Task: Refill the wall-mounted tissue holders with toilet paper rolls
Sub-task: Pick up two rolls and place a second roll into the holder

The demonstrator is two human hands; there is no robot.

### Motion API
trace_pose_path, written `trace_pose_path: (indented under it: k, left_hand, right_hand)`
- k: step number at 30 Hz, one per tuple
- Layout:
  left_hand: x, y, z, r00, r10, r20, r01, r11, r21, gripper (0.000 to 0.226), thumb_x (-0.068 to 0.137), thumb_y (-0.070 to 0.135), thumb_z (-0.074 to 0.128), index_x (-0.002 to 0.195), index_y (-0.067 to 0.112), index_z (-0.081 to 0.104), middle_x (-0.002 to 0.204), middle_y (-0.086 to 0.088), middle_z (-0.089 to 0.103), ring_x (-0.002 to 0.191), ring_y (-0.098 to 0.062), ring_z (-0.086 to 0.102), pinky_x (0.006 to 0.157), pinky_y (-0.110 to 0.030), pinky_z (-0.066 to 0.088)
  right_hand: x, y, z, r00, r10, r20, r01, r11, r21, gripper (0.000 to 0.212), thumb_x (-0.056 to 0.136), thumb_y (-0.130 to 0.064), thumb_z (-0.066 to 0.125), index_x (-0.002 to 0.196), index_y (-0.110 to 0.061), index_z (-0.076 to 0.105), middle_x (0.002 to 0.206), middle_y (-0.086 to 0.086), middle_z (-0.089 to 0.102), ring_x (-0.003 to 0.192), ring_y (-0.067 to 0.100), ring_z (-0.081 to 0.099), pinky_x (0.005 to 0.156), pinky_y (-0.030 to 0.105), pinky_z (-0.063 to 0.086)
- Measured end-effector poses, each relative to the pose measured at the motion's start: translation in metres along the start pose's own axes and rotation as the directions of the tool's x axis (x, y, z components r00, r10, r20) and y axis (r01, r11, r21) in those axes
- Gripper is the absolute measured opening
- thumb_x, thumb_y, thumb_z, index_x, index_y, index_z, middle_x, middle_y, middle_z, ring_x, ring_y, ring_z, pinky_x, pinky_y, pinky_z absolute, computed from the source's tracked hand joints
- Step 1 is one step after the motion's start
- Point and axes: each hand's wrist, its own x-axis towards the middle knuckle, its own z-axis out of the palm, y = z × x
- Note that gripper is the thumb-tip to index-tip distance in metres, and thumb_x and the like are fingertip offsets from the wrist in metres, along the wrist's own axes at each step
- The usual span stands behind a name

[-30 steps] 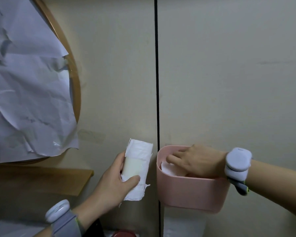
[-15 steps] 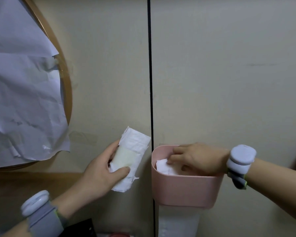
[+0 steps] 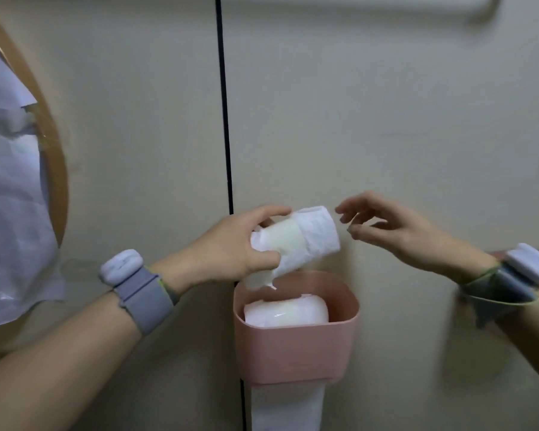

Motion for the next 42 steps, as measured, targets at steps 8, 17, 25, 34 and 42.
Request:
trace_pose_path:
  k: [8,17,25,34,42]
  left_hand:
    - [0.006,-0.004,0.039,0.953,0.064,0.296,-0.096,0.991,0.094,0.056,0.074,0.026,0.071,0.125,0.041,0.053,0.118,0.02,0.063,0.109,-0.006,0.058,0.096,-0.035,0.049]
    - [-0.001,-0.026,0.036,0.903,-0.011,0.429,-0.053,0.989,0.135,0.044,0.077,0.03,0.074,0.116,0.034,0.054,0.116,0.02,0.062,0.104,0.0,0.059,0.092,-0.025,0.05]
    - [-0.002,-0.031,0.046,0.879,-0.028,0.476,-0.092,0.97,0.227,0.023,0.081,0.019,0.071,0.101,0.03,0.068,0.084,0.019,0.063,0.076,0.0,0.061,0.066,-0.01,0.046]
    - [-0.007,-0.028,0.05,0.87,-0.074,0.488,-0.027,0.98,0.196,0.016,0.092,0.035,0.061,0.084,0.03,0.074,0.076,0.017,0.071,0.07,0.001,0.063,0.069,-0.023,0.052]
    - [-0.034,-0.028,0.041,0.958,0.033,0.284,-0.087,0.98,0.181,0.02,0.097,0.032,0.058,0.106,0.024,0.074,0.1,0.011,0.073,0.091,-0.005,0.064,0.085,-0.027,0.05]
  right_hand:
    - [-0.01,-0.012,0.033,0.936,0.093,0.338,-0.001,0.964,-0.265,0.031,0.083,-0.025,0.073,0.108,-0.03,0.054,0.106,-0.01,0.064,0.099,0.013,0.06,0.089,0.039,0.051]
    - [0.005,-0.006,0.066,0.875,0.156,0.459,0.003,0.945,-0.327,0.037,0.079,-0.032,0.076,0.107,-0.037,0.053,0.098,-0.015,0.062,0.085,0.006,0.056,0.076,0.026,0.048]
    - [0.002,0.01,0.072,0.788,0.162,0.594,0.007,0.963,-0.271,0.021,0.089,-0.027,0.07,0.106,-0.025,0.058,0.096,-0.009,0.068,0.08,0.005,0.058,0.076,0.023,0.049]
    - [-0.005,0.01,0.067,0.78,0.125,0.613,0.088,0.948,-0.305,0.029,0.098,-0.041,0.051,0.104,-0.023,0.073,0.098,0.001,0.071,0.089,0.021,0.064,0.084,0.04,0.052]
    - [-0.019,0.0,0.067,0.895,0.113,0.431,0.038,0.945,-0.326,0.024,0.098,-0.038,0.054,0.11,-0.025,0.071,0.105,-0.011,0.07,0.095,0.009,0.064,0.087,0.027,0.051]
